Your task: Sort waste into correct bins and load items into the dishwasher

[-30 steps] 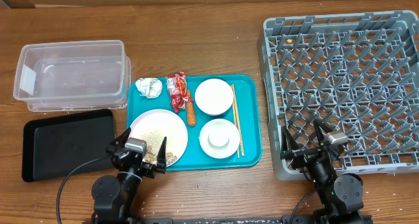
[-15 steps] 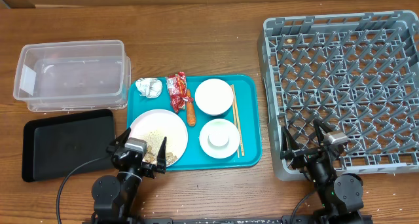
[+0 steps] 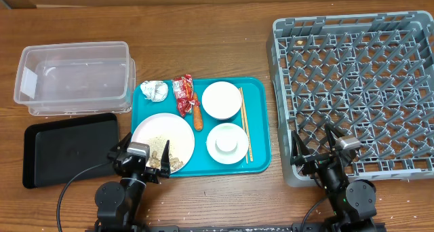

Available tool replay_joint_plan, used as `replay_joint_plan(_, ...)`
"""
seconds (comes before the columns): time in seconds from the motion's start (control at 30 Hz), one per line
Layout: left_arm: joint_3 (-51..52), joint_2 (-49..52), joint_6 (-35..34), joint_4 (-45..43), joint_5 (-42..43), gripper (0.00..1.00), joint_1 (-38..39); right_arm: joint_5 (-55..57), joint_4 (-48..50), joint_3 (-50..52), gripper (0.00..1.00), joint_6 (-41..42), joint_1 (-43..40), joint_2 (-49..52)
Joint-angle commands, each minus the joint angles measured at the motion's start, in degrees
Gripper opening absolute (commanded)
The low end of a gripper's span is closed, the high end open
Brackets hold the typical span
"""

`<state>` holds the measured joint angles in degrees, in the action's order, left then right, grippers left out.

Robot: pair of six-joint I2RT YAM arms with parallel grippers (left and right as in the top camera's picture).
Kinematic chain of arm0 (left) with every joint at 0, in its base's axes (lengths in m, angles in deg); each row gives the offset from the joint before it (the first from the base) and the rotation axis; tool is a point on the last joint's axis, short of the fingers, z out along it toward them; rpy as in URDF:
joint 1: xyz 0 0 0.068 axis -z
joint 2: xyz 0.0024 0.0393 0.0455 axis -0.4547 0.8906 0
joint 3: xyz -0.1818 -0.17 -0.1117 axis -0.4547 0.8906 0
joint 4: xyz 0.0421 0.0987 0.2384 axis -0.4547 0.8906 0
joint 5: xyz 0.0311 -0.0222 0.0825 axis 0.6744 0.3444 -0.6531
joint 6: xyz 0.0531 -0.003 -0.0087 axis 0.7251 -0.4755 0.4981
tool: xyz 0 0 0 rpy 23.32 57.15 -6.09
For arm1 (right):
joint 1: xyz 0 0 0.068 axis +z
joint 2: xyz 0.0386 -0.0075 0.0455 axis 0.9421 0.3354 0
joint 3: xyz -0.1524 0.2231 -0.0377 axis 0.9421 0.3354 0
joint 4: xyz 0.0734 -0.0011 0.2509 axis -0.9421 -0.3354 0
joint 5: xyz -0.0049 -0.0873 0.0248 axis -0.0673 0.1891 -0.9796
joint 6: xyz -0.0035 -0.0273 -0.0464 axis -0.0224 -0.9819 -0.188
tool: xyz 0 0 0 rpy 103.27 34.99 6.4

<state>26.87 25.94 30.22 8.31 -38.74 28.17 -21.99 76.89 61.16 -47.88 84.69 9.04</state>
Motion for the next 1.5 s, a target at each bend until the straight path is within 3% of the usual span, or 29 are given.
replay_joint_plan(0.0,0.2,-0.5,0.8,-0.1,-0.7,1.00,0.2,0.3,0.5,0.6,1.00,0.0,0.1,-0.6)
replay_joint_plan(0.2,0.2,-0.5,-2.2,-1.2,10.7,1.00,0.2,-0.5,0.5,0.6,1.00,0.3,0.1,-0.6)
replay_joint_plan(0.33,-0.2,-0.5,-4.4,-4.9,19.4,1.00,0.2,-6.3,3.2,-0.6,1.00,7.3,0.1,-0.6)
replay_joint_plan(0.43,-3.5,-0.5,-9.5,-6.9,20.2,1.00,0.2,-11.0,3.0,-4.8,1.00,7.8,0.1,-0.6)
replay_joint_plan(0.57,-11.1,1.3,-10.4,-5.4,19.3,1.00,0.2,-11.1,-4.0,-14.5,1.00,7.0,0.1,0.7)
replay_joint_plan(0.83,-39.1,21.6,-14.8,22.3,9.0,1.00,0.2,-10.6,-31.3,-40.7,1.00,7.0,0.1,18.6)
replay_joint_plan(1.07,-63.3,43.0,-9.8,38.2,8.2,1.00,0.1,-16.2,-52.4,-62.5,1.00,5.2,0.3,40.7)
replay_joint_plan(1.33,-69.5,51.1,-9.4,39.8,7.9,1.00,0.1,-30.6,-51.9,-68.0,1.00,5.9,1.2,54.1)
replay_joint_plan(1.47,-70.2,50.9,-12.2,39.8,5.7,1.00,-0.5,-25.3,-50.3,-68.0,1.00,12.0,9.3,59.1)
